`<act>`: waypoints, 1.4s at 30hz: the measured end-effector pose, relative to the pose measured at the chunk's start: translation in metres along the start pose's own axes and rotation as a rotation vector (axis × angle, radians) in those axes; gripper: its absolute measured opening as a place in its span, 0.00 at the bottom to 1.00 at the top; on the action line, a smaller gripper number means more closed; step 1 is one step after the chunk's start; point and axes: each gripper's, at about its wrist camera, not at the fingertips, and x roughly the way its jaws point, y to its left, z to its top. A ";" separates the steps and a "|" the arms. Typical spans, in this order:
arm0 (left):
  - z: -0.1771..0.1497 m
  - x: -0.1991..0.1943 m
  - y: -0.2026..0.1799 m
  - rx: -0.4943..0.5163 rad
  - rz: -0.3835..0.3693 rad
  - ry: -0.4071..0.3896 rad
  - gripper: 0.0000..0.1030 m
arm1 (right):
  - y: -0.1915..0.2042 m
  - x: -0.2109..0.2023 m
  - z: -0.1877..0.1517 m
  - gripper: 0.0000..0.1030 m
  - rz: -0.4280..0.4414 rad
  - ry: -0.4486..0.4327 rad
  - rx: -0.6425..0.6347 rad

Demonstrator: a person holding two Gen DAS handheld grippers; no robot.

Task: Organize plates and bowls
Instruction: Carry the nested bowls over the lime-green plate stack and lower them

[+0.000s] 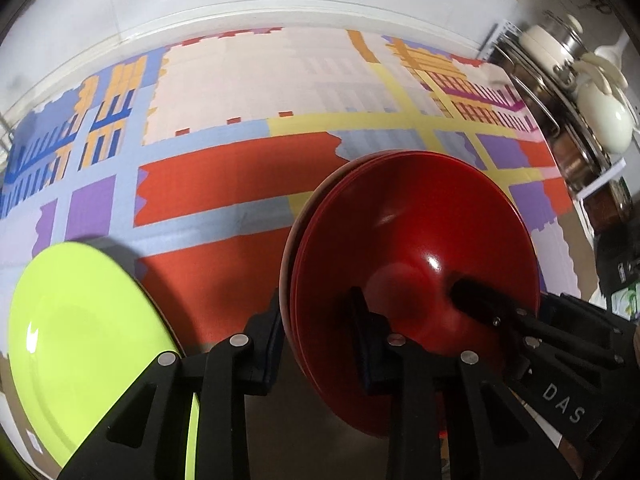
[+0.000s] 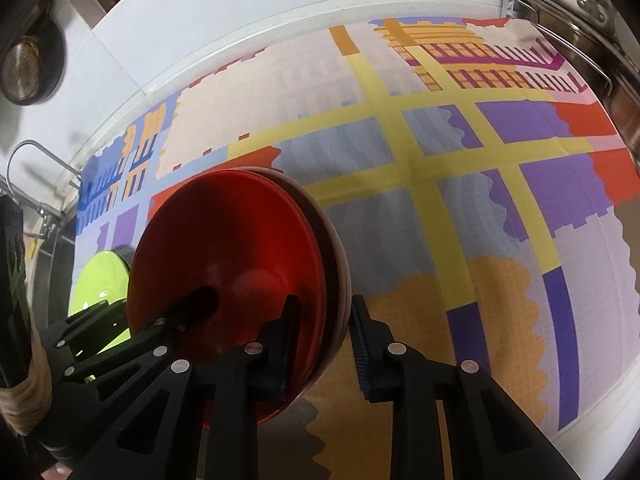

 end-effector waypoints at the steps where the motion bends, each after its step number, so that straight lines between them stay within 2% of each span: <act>1: 0.000 -0.002 0.000 -0.004 0.004 -0.006 0.29 | 0.001 -0.001 0.000 0.25 0.000 -0.002 -0.004; 11: -0.012 -0.035 0.024 -0.053 0.014 -0.058 0.29 | 0.020 -0.017 0.001 0.25 0.032 -0.008 -0.027; 24: -0.046 -0.098 0.099 -0.155 0.049 -0.133 0.29 | 0.101 -0.037 -0.016 0.25 0.090 -0.040 -0.141; 33: -0.076 -0.116 0.149 -0.233 0.081 -0.126 0.29 | 0.156 -0.029 -0.039 0.25 0.130 0.003 -0.207; 42: -0.094 -0.114 0.186 -0.288 0.094 -0.086 0.29 | 0.194 -0.011 -0.057 0.25 0.146 0.071 -0.252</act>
